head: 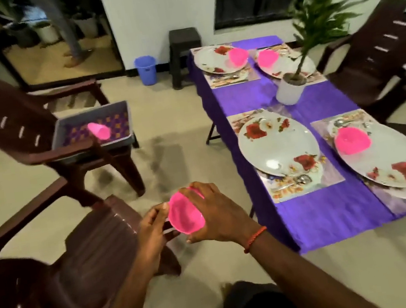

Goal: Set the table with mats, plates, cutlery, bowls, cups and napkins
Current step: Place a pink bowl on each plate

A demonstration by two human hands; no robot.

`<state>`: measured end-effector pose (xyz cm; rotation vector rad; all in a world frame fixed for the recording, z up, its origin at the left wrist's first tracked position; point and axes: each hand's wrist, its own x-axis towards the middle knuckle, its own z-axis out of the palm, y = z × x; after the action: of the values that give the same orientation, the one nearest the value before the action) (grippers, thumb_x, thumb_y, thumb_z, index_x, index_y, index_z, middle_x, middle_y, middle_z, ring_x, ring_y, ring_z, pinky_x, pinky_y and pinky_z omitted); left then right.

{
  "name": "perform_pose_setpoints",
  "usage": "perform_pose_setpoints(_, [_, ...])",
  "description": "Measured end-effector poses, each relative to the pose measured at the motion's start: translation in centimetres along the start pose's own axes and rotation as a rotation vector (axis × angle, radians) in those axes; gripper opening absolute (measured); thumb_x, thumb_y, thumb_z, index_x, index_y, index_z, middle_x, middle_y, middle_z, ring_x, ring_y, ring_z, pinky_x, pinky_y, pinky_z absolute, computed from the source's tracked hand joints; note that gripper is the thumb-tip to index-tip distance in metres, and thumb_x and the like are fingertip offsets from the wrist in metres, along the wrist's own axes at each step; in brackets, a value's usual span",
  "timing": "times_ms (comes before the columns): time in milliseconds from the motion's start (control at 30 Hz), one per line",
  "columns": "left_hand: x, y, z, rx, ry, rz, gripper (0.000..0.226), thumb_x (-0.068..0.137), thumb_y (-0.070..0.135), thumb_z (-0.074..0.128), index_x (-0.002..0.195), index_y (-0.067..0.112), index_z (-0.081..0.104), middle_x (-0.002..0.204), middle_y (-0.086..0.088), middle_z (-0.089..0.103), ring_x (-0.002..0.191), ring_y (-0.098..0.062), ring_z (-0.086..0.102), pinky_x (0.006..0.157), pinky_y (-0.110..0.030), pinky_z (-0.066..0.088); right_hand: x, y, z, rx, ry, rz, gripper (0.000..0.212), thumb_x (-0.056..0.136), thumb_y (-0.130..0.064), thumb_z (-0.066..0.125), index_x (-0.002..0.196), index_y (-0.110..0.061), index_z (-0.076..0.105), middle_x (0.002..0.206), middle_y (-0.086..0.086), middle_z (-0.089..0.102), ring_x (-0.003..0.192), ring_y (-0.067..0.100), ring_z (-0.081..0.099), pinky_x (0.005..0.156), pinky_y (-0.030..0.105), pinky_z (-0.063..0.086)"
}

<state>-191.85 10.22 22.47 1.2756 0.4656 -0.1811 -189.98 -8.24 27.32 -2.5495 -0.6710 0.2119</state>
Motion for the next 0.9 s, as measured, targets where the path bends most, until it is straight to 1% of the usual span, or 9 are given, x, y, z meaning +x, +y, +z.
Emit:
perform_pose_setpoints(167, [4.7, 1.6, 4.6, 0.104, -0.137, -0.017, 0.022, 0.102, 0.022, 0.056, 0.109, 0.006, 0.069, 0.104, -0.017, 0.075, 0.091, -0.037, 0.073, 0.079, -0.050, 0.061, 1.1, 3.4, -2.4, -0.030, 0.098, 0.127, 0.114, 0.062, -0.061, 0.085, 0.153, -0.024, 0.028, 0.152, 0.005, 0.034, 0.136, 0.025, 0.032, 0.107, 0.040, 0.040])
perform_pose_setpoints(300, [8.6, 2.7, 8.8, 0.151, -0.265, -0.039, 0.024, 0.099, 0.029, 0.060, 0.109, 0.009, 0.069, 0.107, -0.018, 0.074, 0.091, -0.032, 0.072, 0.073, -0.043, 0.060, 2.8, 7.1, -4.1, -0.044, 0.152, 0.219, 0.114, 0.062, -0.063, 0.085, 0.152, -0.028, 0.025, 0.153, 0.005, 0.033, 0.137, 0.026, 0.032, 0.108, 0.042, 0.041])
perform_pose_setpoints(367, [10.3, 3.2, 10.6, 0.165, -0.316, -0.049, 0.037, 0.089, 0.041, 0.070, 0.112, 0.011, 0.070, 0.109, -0.016, 0.075, 0.095, -0.031, 0.072, 0.073, -0.042, 0.060, 3.8, 8.9, -4.9, -0.050, 0.184, 0.261, 0.116, 0.060, -0.066, 0.084, 0.152, -0.029, 0.024, 0.153, 0.005, 0.034, 0.136, 0.027, 0.035, 0.108, 0.044, 0.042])
perform_pose_setpoints(433, [12.1, 4.0, 12.4, 0.216, -0.374, -0.043, 0.068, 0.067, 0.062, 0.083, 0.113, 0.014, 0.071, 0.107, -0.012, 0.076, 0.095, -0.029, 0.073, 0.073, -0.041, 0.059, 4.7, 10.7, -5.8, -0.052, 0.203, 0.297, 0.117, 0.059, -0.068, 0.083, 0.152, -0.029, 0.023, 0.152, 0.005, 0.035, 0.135, 0.027, 0.036, 0.107, 0.045, 0.043])
perform_pose_setpoints(467, [13.1, 4.4, 13.3, 0.251, -0.398, -0.033, 0.075, 0.061, 0.067, 0.085, 0.112, 0.015, 0.071, 0.106, -0.011, 0.076, 0.095, -0.029, 0.074, 0.074, -0.041, 0.059, 5.1, 11.7, -6.3, -0.054, 0.210, 0.304, 0.118, 0.058, -0.068, 0.083, 0.152, -0.029, 0.023, 0.153, 0.005, 0.034, 0.135, 0.028, 0.036, 0.106, 0.046, 0.044])
perform_pose_setpoints(500, [13.9, 4.7, 14.1, 0.277, -0.417, -0.013, 0.070, 0.066, 0.065, 0.083, 0.113, 0.014, 0.071, 0.106, -0.011, 0.075, 0.096, -0.030, 0.073, 0.075, -0.042, 0.060, 5.5, 12.5, -6.7, -0.058, 0.211, 0.306, 0.118, 0.059, -0.068, 0.083, 0.153, -0.028, 0.023, 0.154, 0.006, 0.033, 0.136, 0.029, 0.035, 0.105, 0.047, 0.045])
perform_pose_setpoints(633, [17.0, 5.4, 18.4, 0.335, -0.470, 0.001, 0.035, 0.089, 0.034, 0.066, 0.114, 0.010, 0.070, 0.106, -0.011, 0.075, 0.098, -0.032, 0.073, 0.077, -0.043, 0.062, 6.1, 16.0, -8.7, -0.046, 0.241, 0.358, 0.117, 0.062, -0.064, 0.084, 0.154, -0.026, 0.022, 0.155, 0.007, 0.031, 0.139, 0.030, 0.033, 0.105, 0.047, 0.046])
perform_pose_setpoints(800, [20.0, 5.1, 23.0, 0.371, -0.542, -0.050, 0.036, 0.089, 0.036, 0.068, 0.115, 0.012, 0.070, 0.110, -0.012, 0.075, 0.100, -0.032, 0.073, 0.078, -0.044, 0.062, 6.2, 20.1, -10.2, -0.001, 0.257, 0.429, 0.118, 0.063, -0.062, 0.084, 0.155, -0.028, 0.020, 0.158, 0.005, 0.027, 0.142, 0.028, 0.026, 0.107, 0.045, 0.045])
perform_pose_setpoints(900, [21.8, 4.9, 25.0, 0.380, -0.601, -0.086, 0.029, 0.094, 0.029, 0.066, 0.116, 0.010, 0.069, 0.108, -0.013, 0.075, 0.097, -0.033, 0.074, 0.075, -0.040, 0.061, 6.2, 21.7, -10.6, 0.023, 0.280, 0.489, 0.116, 0.066, -0.059, 0.084, 0.156, -0.028, 0.018, 0.159, 0.004, 0.025, 0.142, 0.027, 0.025, 0.108, 0.044, 0.044])
